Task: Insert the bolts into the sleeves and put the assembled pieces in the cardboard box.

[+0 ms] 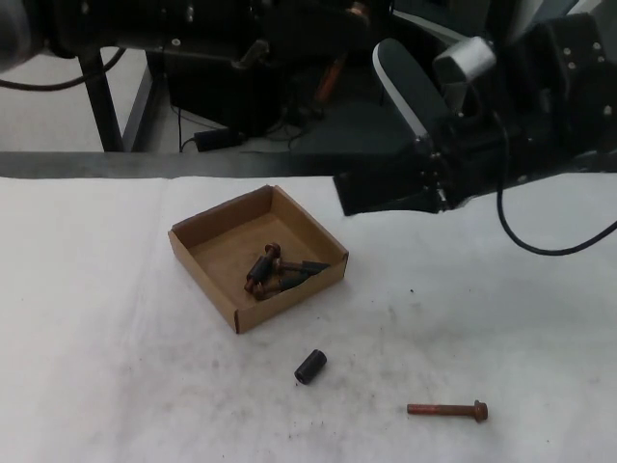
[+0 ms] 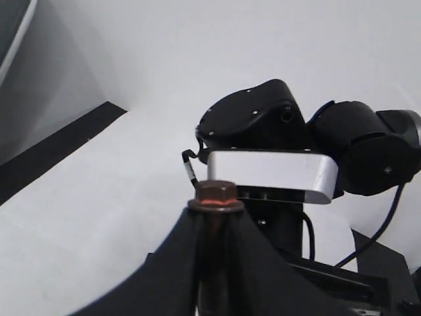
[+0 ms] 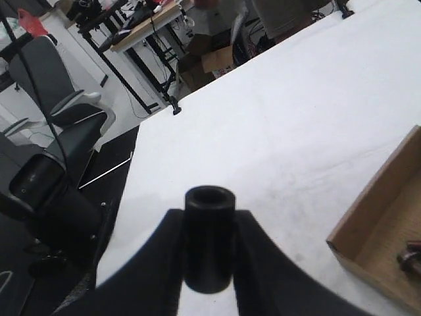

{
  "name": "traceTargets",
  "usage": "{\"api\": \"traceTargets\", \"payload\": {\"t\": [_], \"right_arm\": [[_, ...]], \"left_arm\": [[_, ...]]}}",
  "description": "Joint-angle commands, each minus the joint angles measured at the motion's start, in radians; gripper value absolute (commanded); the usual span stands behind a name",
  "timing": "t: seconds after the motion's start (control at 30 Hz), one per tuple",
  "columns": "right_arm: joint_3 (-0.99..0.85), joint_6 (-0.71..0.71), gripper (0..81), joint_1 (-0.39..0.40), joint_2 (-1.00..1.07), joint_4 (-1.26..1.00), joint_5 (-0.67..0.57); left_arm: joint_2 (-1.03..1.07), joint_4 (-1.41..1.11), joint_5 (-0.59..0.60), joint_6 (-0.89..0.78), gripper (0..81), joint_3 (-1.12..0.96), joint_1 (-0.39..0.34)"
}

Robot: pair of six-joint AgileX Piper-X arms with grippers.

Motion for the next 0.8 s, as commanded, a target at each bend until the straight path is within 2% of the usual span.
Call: {"api": "traceTargets", "payload": {"t": [0.0,0.13,0.43,0.77], "right_arm": [[0.000,-0.010,0.2,0.009,-0.014,-0.074,0.049],[-0.003,-0.010,0.2,0.009,-0.014,-0.118,0.099],[-0.003,-0.005,0.2,0.009,-0.014,-0.244,0.098],[-0.003,0.141,0.2,0.009,-0.014,-0.419,0.095]], "left_arm": [[-0.018,-0.016,0.026,0.017,0.8,-0.006,0.002],[-0.016,-0.004,0.048,0.050,0.8,-0.003,0.002],[-0.016,-0.004,0.089,0.057,0.8,-0.002,0.002],[0.024,-0.004,0.134,0.053,0.8,-0.002,0.002]]}}
